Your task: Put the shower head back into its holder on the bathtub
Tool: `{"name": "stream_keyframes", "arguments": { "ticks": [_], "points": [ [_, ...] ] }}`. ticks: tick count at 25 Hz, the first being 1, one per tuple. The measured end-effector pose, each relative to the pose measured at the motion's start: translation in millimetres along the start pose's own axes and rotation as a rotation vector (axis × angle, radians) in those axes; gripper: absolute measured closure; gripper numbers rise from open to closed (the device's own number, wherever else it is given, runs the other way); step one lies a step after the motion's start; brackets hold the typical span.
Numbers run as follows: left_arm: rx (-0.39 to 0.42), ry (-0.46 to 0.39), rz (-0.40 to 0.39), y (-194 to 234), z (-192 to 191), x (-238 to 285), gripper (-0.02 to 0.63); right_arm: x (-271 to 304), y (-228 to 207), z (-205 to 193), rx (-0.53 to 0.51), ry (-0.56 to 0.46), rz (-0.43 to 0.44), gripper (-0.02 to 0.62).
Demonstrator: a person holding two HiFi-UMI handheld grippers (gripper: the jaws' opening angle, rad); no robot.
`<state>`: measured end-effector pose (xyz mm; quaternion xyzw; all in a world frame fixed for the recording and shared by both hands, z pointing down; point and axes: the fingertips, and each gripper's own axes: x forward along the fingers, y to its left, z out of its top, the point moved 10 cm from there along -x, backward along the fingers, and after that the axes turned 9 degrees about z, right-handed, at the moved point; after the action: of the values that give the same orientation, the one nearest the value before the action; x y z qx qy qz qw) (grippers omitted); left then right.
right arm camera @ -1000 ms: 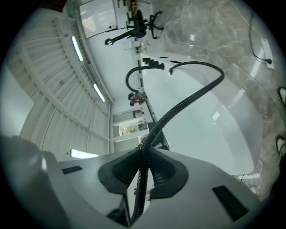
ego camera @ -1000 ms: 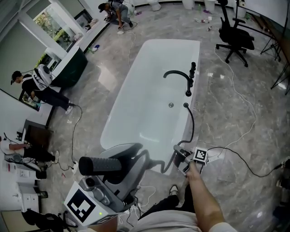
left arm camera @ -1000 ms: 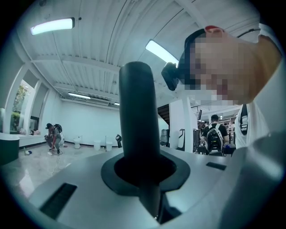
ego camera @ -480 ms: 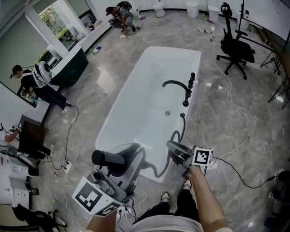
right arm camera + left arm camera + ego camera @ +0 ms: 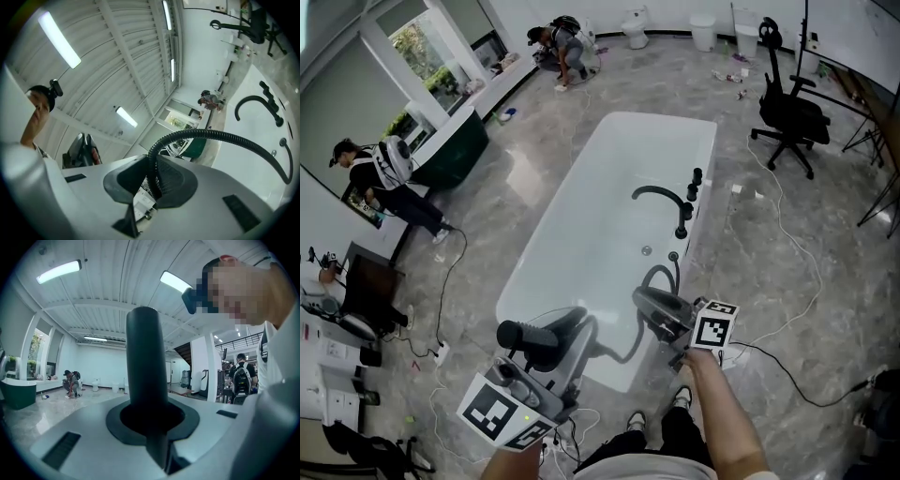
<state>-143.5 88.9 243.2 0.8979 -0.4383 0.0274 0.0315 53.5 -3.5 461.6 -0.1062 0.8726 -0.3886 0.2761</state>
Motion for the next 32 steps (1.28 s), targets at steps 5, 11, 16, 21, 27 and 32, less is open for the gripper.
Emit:
{"name": "stream_keyframes", "arguments": {
  "ticks": [5,11,16,21,27,32],
  "points": [
    [0.002,-0.005,0.049,-9,2,13,0.551,19,24,39,-0.139,0.105,0.105,0.523],
    [-0.005,-0.015,0.089,-11,6,27,0.551,40,21,90,-0.161,0.139,0.194,0.523],
    [-0.003,-0.05,0.085,2,8,49,0.551,43,-5,126,-0.113,0.105,0.218,0.523],
    [-0.014,-0.082,0.064,33,6,66,0.551,53,-27,152,-0.087,0.088,0.229,0.523],
    [-0.018,-0.101,0.035,73,11,77,0.551,77,-51,162,-0.106,0.094,0.211,0.523],
    [-0.018,-0.092,0.015,88,12,98,0.551,90,-63,194,-0.174,0.121,0.203,0.523]
  ]
}}
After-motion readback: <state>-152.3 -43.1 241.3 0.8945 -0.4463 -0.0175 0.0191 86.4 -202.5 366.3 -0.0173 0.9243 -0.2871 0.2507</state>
